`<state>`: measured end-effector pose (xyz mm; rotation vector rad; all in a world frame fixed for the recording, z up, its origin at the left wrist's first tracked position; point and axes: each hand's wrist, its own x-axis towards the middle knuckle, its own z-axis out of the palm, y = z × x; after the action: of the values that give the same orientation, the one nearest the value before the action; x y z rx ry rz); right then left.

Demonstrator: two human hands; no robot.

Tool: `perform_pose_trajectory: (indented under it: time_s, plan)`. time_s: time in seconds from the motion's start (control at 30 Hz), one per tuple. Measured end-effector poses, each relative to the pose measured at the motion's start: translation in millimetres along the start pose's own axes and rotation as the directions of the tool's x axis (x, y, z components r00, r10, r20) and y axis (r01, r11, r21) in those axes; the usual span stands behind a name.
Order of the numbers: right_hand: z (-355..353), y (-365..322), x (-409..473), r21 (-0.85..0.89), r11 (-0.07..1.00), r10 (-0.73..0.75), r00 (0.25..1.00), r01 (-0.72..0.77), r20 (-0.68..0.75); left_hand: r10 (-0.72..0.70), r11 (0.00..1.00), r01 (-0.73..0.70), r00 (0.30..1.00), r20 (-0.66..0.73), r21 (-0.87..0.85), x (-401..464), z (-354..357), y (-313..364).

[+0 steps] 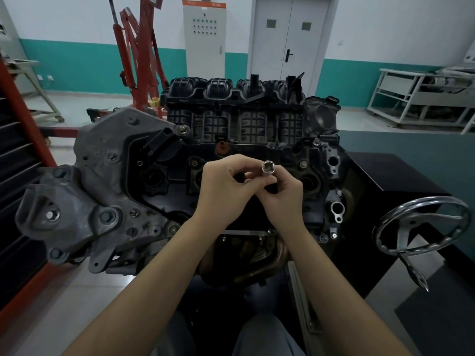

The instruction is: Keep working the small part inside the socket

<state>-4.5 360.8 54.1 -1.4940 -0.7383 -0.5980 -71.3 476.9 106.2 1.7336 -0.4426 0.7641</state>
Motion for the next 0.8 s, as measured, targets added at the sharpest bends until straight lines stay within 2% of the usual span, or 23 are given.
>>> perform_pose_trajectory:
  time_s: [0.1, 0.17, 0.23, 0.4, 0.5, 0.6, 0.7, 0.8]
  plan:
    - [-1.7, 1.0, -0.5, -0.018, 1.0, -0.024, 0.999, 0.025, 0.048, -0.015, 0.998, 0.019, 0.997, 0.072, -0.055, 0.0, -1.7, 0.0]
    - [-0.8, 1.1, -0.3, -0.007, 1.0, 0.017, 0.999, -0.017, 0.034, -0.041, 0.99, 0.057, 0.992, 0.12, -0.131, 0.7, -4.7, 0.3]
    - [1.0, 0.5, 0.2, 0.012, 0.999, 0.049, 0.999, -0.049, 0.015, -0.04, 0.99, 0.059, 0.989, 0.142, -0.13, 1.9, -5.9, 0.0]
    - [1.2, -1.1, -0.2, 0.031, 0.999, 0.037, 0.999, -0.037, 0.012, 0.02, 1.0, -0.021, 0.998, 0.056, 0.014, 2.1, -2.2, -0.3]
    - [-1.2, -1.8, 0.0, -0.004, 1.0, -0.017, 0.998, 0.017, 0.057, 0.0, 0.999, 0.003, 0.997, 0.079, -0.036, 2.6, -3.0, -1.2]
    - [0.0, -0.7, -0.3, 0.004, 1.0, 0.022, 0.999, -0.022, 0.025, -0.035, 0.987, 0.055, 0.991, 0.13, -0.153, 1.9, -5.5, -1.4]
    - [2.7, -0.9, -1.1, 0.039, 0.997, 0.069, 0.997, -0.068, -0.024, -0.001, 0.996, 0.012, 0.994, 0.113, -0.093, 1.3, -5.6, -0.6]
    - [0.6, -1.5, -1.1, 0.05, 0.998, 0.042, 0.999, -0.042, -0.017, 0.009, 0.999, -0.007, 0.999, 0.049, -0.04, 1.7, -4.1, 0.1]
